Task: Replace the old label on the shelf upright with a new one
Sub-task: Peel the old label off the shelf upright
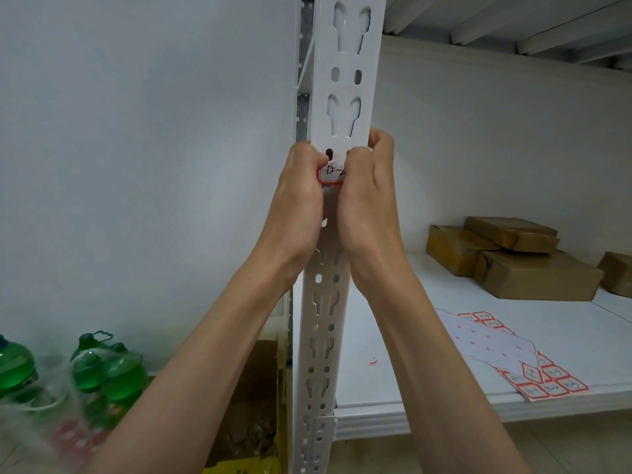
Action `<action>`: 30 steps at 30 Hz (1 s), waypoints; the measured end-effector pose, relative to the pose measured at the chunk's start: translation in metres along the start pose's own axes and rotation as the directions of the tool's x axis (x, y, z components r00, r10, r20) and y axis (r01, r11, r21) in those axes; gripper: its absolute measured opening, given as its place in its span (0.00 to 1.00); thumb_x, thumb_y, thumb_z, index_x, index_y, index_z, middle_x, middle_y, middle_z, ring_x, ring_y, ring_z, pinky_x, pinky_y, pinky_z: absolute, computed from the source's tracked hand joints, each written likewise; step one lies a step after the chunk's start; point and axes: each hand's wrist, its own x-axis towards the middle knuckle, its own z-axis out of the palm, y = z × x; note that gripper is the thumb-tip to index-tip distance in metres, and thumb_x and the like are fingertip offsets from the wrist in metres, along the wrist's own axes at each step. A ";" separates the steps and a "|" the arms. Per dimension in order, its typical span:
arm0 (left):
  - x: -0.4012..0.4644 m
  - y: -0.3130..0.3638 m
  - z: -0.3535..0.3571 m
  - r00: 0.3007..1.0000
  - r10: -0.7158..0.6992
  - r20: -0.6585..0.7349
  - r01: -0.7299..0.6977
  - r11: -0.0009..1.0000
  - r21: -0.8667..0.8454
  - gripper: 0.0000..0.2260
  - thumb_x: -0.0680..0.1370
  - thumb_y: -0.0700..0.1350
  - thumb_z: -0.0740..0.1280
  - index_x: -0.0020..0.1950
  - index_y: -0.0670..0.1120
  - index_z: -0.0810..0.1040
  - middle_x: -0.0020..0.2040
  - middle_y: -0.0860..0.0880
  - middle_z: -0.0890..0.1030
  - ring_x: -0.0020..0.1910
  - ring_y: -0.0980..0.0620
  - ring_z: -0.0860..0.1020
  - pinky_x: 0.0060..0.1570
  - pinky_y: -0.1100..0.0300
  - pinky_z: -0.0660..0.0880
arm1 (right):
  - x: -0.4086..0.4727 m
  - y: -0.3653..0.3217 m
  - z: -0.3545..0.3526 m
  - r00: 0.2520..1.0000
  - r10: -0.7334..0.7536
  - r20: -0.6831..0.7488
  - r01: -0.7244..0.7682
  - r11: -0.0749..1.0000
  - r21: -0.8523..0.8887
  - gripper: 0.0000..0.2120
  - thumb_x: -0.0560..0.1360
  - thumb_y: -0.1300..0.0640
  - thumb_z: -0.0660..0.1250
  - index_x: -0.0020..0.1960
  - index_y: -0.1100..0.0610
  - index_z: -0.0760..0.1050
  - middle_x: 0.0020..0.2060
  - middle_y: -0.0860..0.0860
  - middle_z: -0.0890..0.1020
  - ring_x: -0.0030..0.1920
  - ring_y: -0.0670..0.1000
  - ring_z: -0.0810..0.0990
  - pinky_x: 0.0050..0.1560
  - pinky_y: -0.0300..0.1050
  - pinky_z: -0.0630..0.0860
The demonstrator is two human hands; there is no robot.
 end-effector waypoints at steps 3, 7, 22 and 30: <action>-0.001 0.000 0.000 1.000 -0.007 0.009 0.007 1.000 -0.022 0.17 0.72 0.54 0.54 0.51 0.45 0.74 0.44 0.48 0.79 0.46 0.50 0.76 0.47 0.54 0.71 | 0.000 0.001 -0.001 1.000 0.003 0.022 -0.004 1.000 0.021 0.11 0.83 0.59 0.51 0.62 0.51 0.66 0.38 0.41 0.79 0.38 0.39 0.79 0.45 0.44 0.78; 0.000 0.002 0.000 0.999 -0.032 0.006 0.032 0.998 -0.049 0.14 0.72 0.54 0.55 0.50 0.46 0.71 0.43 0.47 0.76 0.45 0.49 0.73 0.44 0.52 0.69 | 0.001 0.003 -0.006 0.995 0.084 0.060 -0.092 0.987 0.135 0.13 0.82 0.58 0.51 0.63 0.52 0.69 0.38 0.42 0.81 0.37 0.41 0.79 0.41 0.44 0.77; -0.002 0.009 -0.005 0.948 0.312 -0.061 -0.253 0.858 0.448 0.19 0.73 0.47 0.73 0.61 0.49 0.71 0.47 0.59 0.82 0.44 0.65 0.81 0.40 0.71 0.76 | 0.001 0.013 -0.025 0.951 0.159 0.267 -0.288 0.770 0.569 0.23 0.82 0.58 0.48 0.72 0.55 0.71 0.57 0.57 0.84 0.51 0.51 0.84 0.52 0.45 0.81; 0.000 0.015 0.005 0.939 0.320 -0.122 -0.191 0.785 0.589 0.19 0.71 0.54 0.71 0.55 0.49 0.68 0.42 0.57 0.79 0.40 0.58 0.80 0.36 0.62 0.76 | 0.004 0.019 -0.024 0.960 0.167 0.226 -0.264 0.808 0.527 0.22 0.82 0.57 0.50 0.72 0.55 0.71 0.54 0.55 0.85 0.49 0.49 0.84 0.49 0.41 0.80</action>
